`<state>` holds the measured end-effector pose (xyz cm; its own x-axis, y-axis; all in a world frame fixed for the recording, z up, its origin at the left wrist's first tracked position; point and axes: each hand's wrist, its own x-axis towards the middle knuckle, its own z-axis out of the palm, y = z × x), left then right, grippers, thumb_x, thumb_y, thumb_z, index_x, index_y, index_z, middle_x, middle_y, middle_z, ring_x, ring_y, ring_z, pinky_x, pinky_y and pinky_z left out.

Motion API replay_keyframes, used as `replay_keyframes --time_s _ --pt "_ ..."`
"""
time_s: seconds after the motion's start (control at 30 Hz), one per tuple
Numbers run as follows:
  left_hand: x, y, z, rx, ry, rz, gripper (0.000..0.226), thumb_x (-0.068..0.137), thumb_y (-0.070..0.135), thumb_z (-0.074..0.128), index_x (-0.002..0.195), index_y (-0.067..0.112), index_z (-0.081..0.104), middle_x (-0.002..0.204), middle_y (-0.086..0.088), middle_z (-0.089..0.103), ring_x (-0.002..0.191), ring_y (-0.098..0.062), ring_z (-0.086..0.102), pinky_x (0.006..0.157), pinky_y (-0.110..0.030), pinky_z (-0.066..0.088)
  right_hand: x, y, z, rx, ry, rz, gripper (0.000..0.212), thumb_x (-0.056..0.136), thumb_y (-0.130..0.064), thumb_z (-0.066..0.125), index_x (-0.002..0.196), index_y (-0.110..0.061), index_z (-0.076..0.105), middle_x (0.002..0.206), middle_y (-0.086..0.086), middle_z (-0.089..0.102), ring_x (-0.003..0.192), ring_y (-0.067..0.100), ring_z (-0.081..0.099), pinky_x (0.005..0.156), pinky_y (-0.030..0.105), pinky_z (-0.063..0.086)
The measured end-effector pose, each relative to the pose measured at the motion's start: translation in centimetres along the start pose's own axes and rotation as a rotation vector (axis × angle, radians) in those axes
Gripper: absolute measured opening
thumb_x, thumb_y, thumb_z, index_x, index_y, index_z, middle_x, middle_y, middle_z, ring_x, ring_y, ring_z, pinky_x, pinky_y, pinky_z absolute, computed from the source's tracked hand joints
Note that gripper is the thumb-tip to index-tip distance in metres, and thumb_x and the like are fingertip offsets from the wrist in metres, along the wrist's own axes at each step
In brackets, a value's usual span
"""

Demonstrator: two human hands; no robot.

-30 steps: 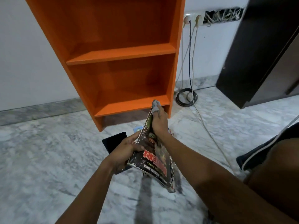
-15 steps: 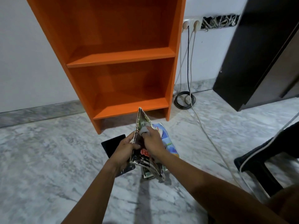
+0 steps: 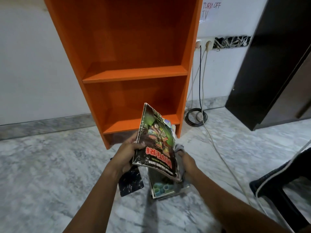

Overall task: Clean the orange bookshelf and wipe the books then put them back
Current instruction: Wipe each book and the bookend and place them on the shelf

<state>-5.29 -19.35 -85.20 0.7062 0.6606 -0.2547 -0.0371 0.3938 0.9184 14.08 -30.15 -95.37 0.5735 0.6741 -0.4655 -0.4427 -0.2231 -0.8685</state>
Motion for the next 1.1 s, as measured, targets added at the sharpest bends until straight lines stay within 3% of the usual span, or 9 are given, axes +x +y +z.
replay_keyframes --time_s 0.2,0.43,0.53,0.6,0.67,0.73,0.87,0.97,1.1 --pt "-1.0 0.1 -1.1 -0.183 -0.031 0.016 0.055 0.095 -0.006 0.046 0.136 0.029 0.056 0.128 -0.025 0.066 0.115 -0.044 0.060 0.093 -0.054 0.052 0.1 -4.1 -0.3 0.212 -0.235 0.087 0.069 0.084 -0.042 0.081 0.136 -0.004 0.055 0.129 0.027 0.066 0.115 0.045 0.066 0.104 0.066 0.047" --pt "-0.6 0.3 0.1 0.579 0.188 0.137 0.052 0.103 0.017 0.056 0.148 0.032 0.036 0.141 0.010 0.053 0.135 -0.022 0.051 0.105 -0.041 0.045 -0.5 -7.7 2.1 -0.111 -0.156 -0.269 0.040 0.073 -0.009 0.089 0.102 0.007 0.066 0.096 0.028 0.072 0.082 0.039 0.072 0.085 0.047 0.059" --pt "-0.3 1.8 2.8 0.304 0.130 0.062 0.095 0.089 0.055 0.067 0.160 0.037 0.008 0.155 0.008 0.035 0.145 -0.023 0.036 0.112 -0.046 0.035 -2.4 -7.7 4.6 -0.588 -0.201 -0.664 0.022 0.084 -0.020 0.078 0.087 -0.001 0.065 0.077 0.027 0.064 0.063 0.037 0.062 0.059 0.040 0.054" --pt "0.1 2.8 3.9 -0.021 0.185 0.065 0.095 0.074 0.064 0.075 0.155 0.032 0.037 0.144 -0.011 0.057 0.126 -0.034 0.059 0.105 -0.053 0.047 -3.9 -6.1 5.9 -0.880 -0.255 -0.912 0.008 0.087 -0.029 0.068 0.089 -0.021 0.068 0.077 0.007 0.068 0.069 0.027 0.063 0.060 0.045 0.053" --pt "0.1 3.7 3.5 -0.181 0.270 0.176 0.040 0.084 0.053 0.071 0.095 0.017 0.081 0.084 -0.012 0.075 0.076 -0.027 0.072 0.076 -0.041 0.059 -5.3 -4.9 7.0 -0.932 -0.217 -1.033 0.023 0.085 -0.025 0.067 0.108 -0.028 0.069 0.101 -0.001 0.072 0.089 0.025 0.066 0.068 0.043 0.054" --pt "0.0 3.7 2.5 -0.285 0.277 0.135 0.046 0.097 0.050 0.057 0.071 0.015 0.074 0.061 -0.008 0.063 0.058 -0.027 0.062 0.062 -0.036 0.054 -6.1 -4.2 8.1 -0.950 -0.307 -1.035 0.053 0.084 -0.029 0.067 0.136 -0.030 0.058 0.135 -0.001 0.059 0.118 0.022 0.058 0.087 0.040 0.053" --pt "0.3 2.1 2.0 -0.367 0.140 0.062 0.049 0.097 0.050 0.053 0.094 0.009 0.079 0.097 -0.014 0.071 0.089 -0.030 0.071 0.090 -0.044 0.055 -6.3 -3.6 9.2 -0.701 -0.400 -0.814 0.070 0.091 -0.057 0.053 0.153 -0.059 0.020 0.165 -0.009 0.025 0.153 0.017 0.024 0.122 0.050 0.028" --pt "-0.2 0.8 3.7 -0.366 0.014 0.018 0.048 0.102 0.045 0.044 0.117 0.012 0.076 0.123 -0.017 0.071 0.116 -0.030 0.067 0.108 -0.046 0.047 -6.4 -5.3 9.4 -0.575 -0.166 -0.877 0.053 0.096 -0.055 0.042 0.143 -0.070 0.022 0.163 -0.005 0.031 0.153 0.018 0.025 0.124 0.050 0.023" --pt "-1.4 0.7 5.7 -0.356 -0.056 -0.001 0.047 0.107 0.045 0.035 0.123 0.014 0.067 0.118 -0.019 0.073 0.107 -0.033 0.071 0.102 -0.051 0.051 -3.6 -9.2 9.0 -0.466 0.070 -0.739 0.034 0.102 -0.051 0.047 0.128 -0.031 0.056 0.123 -0.003 0.063 0.116 0.020 0.059 0.093 0.040 0.049"
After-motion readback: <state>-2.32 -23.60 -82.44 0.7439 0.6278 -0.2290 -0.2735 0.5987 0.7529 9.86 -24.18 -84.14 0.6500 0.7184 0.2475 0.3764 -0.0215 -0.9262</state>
